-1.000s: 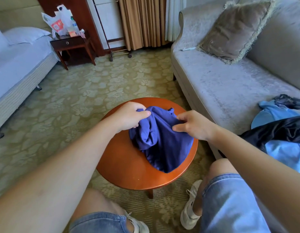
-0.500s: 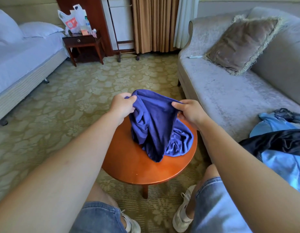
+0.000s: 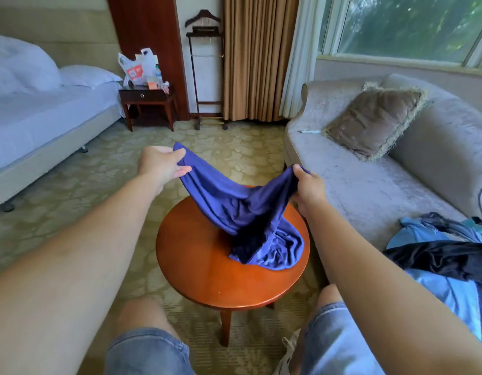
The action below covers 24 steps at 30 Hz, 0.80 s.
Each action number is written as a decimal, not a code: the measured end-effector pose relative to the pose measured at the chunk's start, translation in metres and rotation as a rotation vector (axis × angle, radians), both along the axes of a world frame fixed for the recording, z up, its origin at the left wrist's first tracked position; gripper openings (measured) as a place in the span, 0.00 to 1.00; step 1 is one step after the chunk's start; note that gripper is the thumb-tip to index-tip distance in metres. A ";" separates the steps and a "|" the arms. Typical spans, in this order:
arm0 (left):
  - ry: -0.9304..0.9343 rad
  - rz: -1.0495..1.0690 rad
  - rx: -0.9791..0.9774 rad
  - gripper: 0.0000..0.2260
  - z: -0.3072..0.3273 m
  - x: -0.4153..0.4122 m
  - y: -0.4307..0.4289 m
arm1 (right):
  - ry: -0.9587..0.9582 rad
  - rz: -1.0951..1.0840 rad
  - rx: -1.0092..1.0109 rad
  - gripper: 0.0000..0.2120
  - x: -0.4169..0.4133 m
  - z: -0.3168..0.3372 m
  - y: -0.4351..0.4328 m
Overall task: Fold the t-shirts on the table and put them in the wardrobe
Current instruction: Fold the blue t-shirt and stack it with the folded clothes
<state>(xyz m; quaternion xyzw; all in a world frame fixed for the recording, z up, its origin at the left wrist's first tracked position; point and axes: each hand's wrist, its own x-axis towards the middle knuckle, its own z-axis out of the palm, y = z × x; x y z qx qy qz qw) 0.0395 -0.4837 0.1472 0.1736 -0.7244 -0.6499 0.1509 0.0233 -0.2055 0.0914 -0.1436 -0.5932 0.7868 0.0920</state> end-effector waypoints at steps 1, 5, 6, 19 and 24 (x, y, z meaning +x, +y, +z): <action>0.037 0.019 -0.012 0.12 0.010 0.004 -0.003 | 0.033 -0.016 0.023 0.13 -0.001 0.011 0.000; 0.199 0.073 -0.078 0.10 0.061 0.018 -0.006 | 0.180 -0.036 0.168 0.14 -0.009 0.064 0.003; 0.231 0.087 -0.096 0.11 0.076 0.023 -0.005 | 0.225 -0.037 0.201 0.15 -0.006 0.082 0.002; 0.491 0.155 -0.171 0.11 0.199 0.062 0.003 | 0.586 -0.178 0.398 0.15 0.047 0.237 -0.009; 0.411 0.156 -0.079 0.10 0.193 0.029 -0.008 | 0.528 -0.162 0.466 0.17 0.006 0.240 -0.007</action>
